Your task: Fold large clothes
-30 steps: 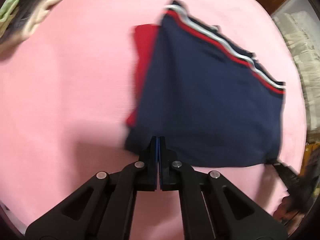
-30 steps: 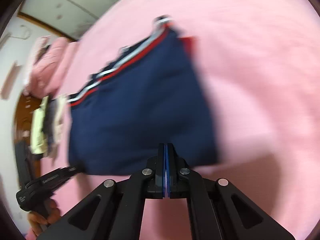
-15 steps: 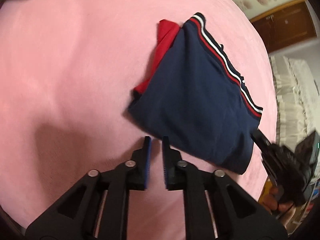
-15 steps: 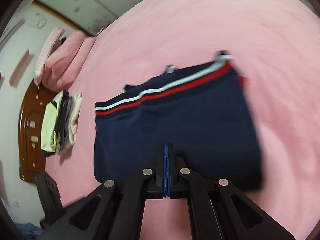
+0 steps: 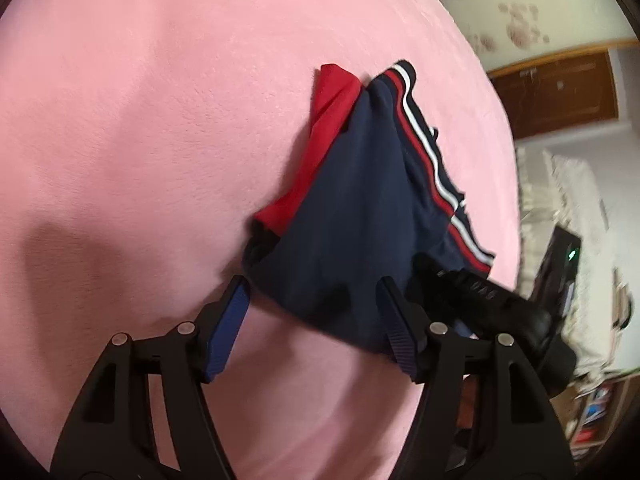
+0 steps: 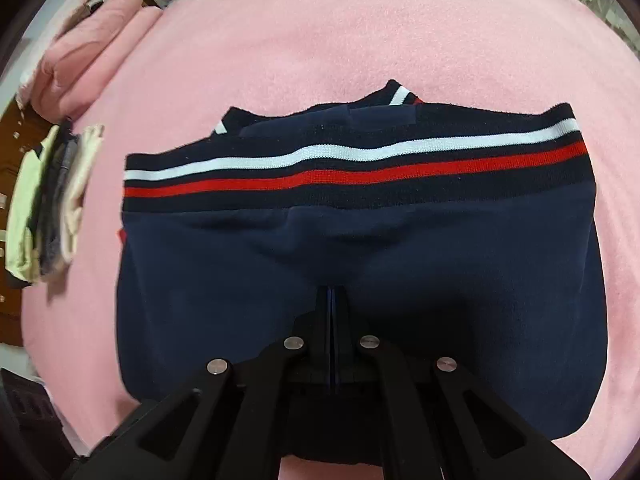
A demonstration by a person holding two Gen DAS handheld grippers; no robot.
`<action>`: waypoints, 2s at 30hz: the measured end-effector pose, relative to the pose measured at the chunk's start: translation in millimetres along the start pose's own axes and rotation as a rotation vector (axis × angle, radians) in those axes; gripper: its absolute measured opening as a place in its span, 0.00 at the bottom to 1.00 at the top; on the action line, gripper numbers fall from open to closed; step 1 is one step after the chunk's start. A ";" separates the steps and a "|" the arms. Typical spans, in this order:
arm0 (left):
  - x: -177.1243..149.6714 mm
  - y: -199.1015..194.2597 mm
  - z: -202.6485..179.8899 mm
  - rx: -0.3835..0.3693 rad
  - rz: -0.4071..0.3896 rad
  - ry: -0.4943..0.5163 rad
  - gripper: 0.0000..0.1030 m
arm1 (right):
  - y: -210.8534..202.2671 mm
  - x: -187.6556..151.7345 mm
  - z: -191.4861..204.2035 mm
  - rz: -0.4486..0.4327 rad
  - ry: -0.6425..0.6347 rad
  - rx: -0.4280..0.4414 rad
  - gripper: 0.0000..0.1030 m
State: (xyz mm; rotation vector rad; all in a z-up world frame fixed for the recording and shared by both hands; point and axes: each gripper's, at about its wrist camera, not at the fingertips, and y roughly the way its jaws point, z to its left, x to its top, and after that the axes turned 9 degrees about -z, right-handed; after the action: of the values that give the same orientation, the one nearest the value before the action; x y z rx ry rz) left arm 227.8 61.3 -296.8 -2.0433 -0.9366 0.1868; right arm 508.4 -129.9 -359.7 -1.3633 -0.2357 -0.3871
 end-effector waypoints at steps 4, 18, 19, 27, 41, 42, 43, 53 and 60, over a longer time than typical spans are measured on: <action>8.5 10.4 4.4 -0.051 -0.021 -0.086 0.61 | 13.1 9.2 7.7 -0.021 -0.016 -0.032 0.00; 18.3 25.3 -4.5 -0.018 -0.158 -0.102 0.51 | 40.1 27.9 3.6 -0.005 0.066 0.046 0.00; 17.6 22.7 -6.3 0.007 -0.173 -0.081 0.38 | 41.6 29.2 3.8 -0.006 0.068 0.050 0.00; 2.0 -3.2 -63.6 0.134 -0.325 0.213 0.18 | 67.3 37.9 -4.5 -0.003 0.088 0.083 0.00; -52.1 -32.5 -164.4 0.118 -0.449 0.650 0.16 | 60.6 32.1 -84.3 0.021 0.191 0.313 0.00; -59.6 -33.4 -174.0 0.115 -0.456 0.687 0.16 | 63.2 33.3 -94.1 0.036 0.216 0.364 0.00; -73.8 -33.6 -188.8 0.109 -0.465 0.747 0.16 | 65.6 34.2 -103.1 0.053 0.240 0.405 0.00; -161.3 -8.3 -262.8 0.062 -0.385 0.957 0.16 | 93.6 22.6 -200.5 0.191 0.436 0.740 0.00; -179.5 -4.8 -269.1 0.102 -0.359 0.968 0.16 | 107.6 28.9 -227.9 0.241 0.462 0.841 0.00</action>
State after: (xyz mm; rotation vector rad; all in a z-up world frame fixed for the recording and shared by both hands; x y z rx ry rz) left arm 217.6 -232.4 -161.7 -1.5312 -0.6126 -0.8553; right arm 564.7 -339.9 -490.4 -0.4444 0.1470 -0.3323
